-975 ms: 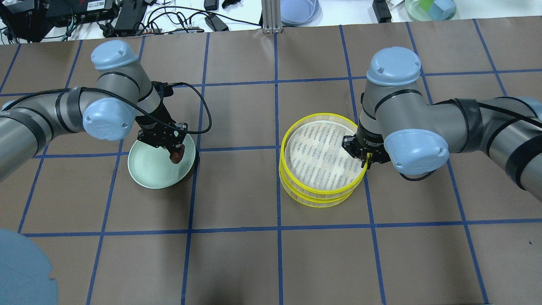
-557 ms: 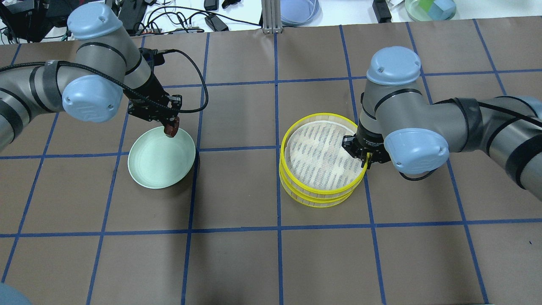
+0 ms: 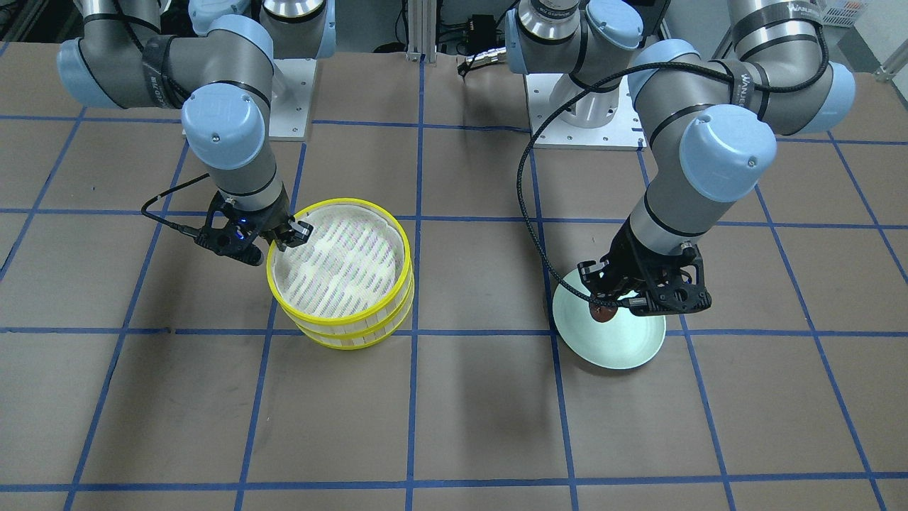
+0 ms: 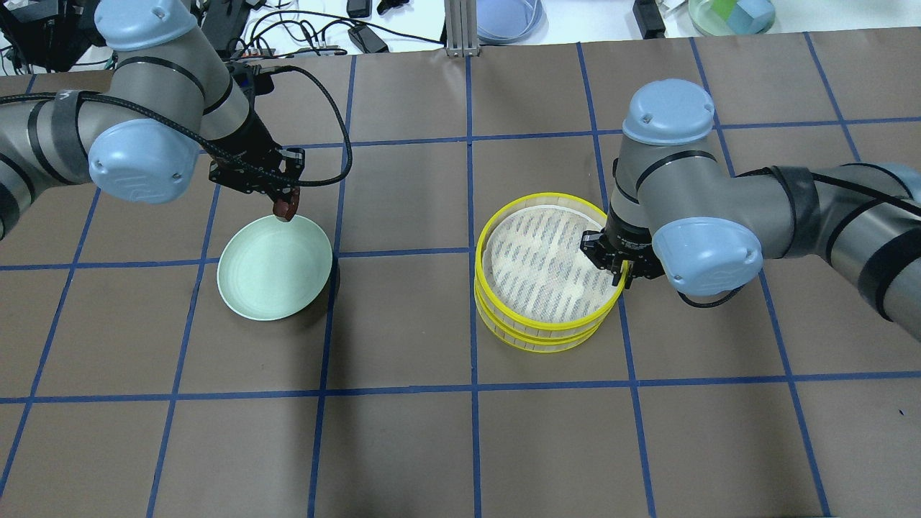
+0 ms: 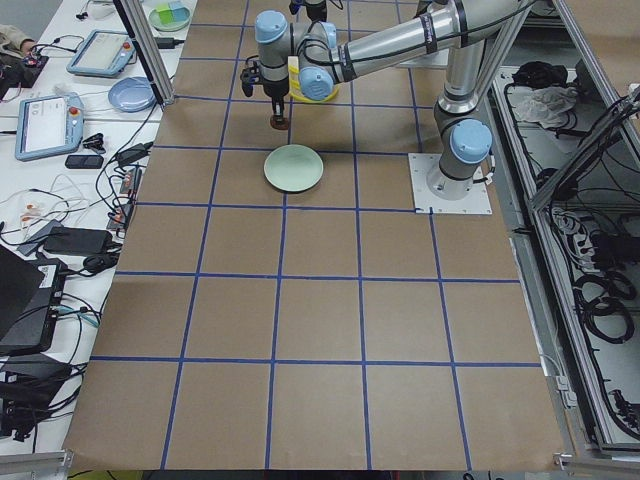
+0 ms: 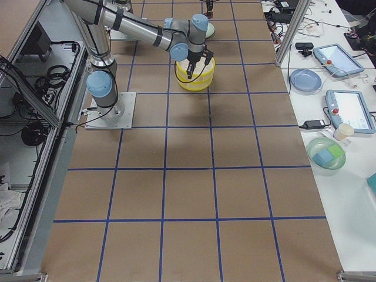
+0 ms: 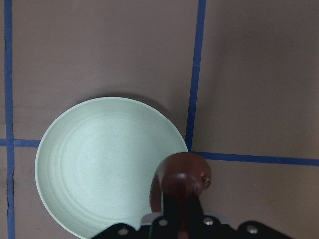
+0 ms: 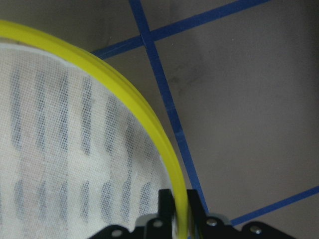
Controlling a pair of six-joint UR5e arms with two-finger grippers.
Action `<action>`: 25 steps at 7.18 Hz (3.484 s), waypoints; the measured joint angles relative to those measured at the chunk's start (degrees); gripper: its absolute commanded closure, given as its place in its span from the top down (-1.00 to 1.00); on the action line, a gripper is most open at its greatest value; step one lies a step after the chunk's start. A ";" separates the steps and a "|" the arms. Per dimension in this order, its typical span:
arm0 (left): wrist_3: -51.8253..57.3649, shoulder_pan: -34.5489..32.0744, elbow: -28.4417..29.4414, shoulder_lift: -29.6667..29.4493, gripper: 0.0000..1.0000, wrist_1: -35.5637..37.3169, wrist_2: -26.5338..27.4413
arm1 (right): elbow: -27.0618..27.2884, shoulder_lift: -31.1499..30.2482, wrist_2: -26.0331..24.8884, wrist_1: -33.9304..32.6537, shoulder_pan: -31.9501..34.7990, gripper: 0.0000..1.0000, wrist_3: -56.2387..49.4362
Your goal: Stack buns with steamer
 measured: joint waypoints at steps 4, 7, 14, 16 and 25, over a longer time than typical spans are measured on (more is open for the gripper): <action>0.44 0.22 -0.07 -0.15 -1.00 0.07 0.17 | -0.61 -0.22 0.11 0.57 0.06 0.82 0.38; -1.16 -0.28 0.50 1.69 -1.00 -1.40 0.10 | -8.81 -1.53 0.36 7.73 -0.01 1.00 0.46; -38.09 -25.93 2.39 3.67 -1.00 -2.97 -0.23 | -26.11 -11.38 3.95 23.76 -0.41 1.00 -0.45; -48.26 -32.65 2.66 0.76 -1.00 3.37 -0.76 | -26.45 -11.42 3.96 24.25 -0.40 1.00 -1.47; -51.53 -37.22 3.19 -6.44 0.94 9.37 0.01 | -26.24 -10.82 3.63 24.53 -1.24 1.00 -14.49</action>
